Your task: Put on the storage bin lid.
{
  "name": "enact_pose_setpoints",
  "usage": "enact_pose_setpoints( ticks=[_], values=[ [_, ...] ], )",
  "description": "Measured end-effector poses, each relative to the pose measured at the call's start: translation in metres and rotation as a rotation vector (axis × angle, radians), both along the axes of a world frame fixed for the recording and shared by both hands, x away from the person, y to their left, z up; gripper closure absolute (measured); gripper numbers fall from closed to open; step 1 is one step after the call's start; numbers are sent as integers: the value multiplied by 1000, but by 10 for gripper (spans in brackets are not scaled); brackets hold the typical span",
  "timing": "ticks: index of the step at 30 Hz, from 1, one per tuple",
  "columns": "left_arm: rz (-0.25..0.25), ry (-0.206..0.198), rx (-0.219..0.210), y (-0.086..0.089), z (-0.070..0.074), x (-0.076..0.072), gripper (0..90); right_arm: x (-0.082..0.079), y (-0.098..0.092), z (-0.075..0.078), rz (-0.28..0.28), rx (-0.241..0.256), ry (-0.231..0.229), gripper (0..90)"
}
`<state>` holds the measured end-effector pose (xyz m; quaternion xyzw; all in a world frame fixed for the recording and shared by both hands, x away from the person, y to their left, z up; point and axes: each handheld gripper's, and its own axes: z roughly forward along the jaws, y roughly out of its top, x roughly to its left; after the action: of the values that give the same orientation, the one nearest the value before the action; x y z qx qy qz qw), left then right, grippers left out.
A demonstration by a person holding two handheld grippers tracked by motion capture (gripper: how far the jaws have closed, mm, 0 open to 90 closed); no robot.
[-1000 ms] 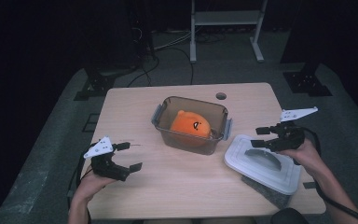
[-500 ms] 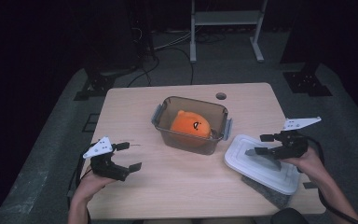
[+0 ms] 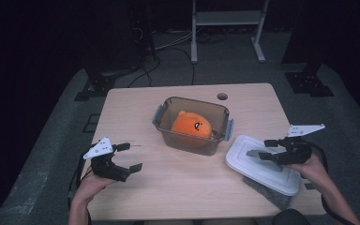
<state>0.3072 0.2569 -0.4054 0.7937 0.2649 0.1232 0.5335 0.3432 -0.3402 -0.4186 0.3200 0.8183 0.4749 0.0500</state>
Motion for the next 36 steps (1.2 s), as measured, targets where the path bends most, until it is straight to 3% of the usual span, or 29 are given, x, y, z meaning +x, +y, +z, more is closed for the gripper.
enact_pose_setpoints(
  ticks=[9,18,25,28,36],
  values=[
    [-2,0,3,0,0,0,27,-4,-4,-15,-16,-22,9,341],
    [-2,2,1,0,-1,1,27,-9,-5,-24,-12,-40,-23,528],
    [1,2,1,1,-1,0,27,-9,-5,-28,-15,-64,-24,581],
    [0,3,-5,1,-1,0,27,-9,-6,-30,-15,-56,-26,633],
    [2,5,-5,2,-1,1,27,-8,-9,-30,3,-42,-14,654]
  ],
)
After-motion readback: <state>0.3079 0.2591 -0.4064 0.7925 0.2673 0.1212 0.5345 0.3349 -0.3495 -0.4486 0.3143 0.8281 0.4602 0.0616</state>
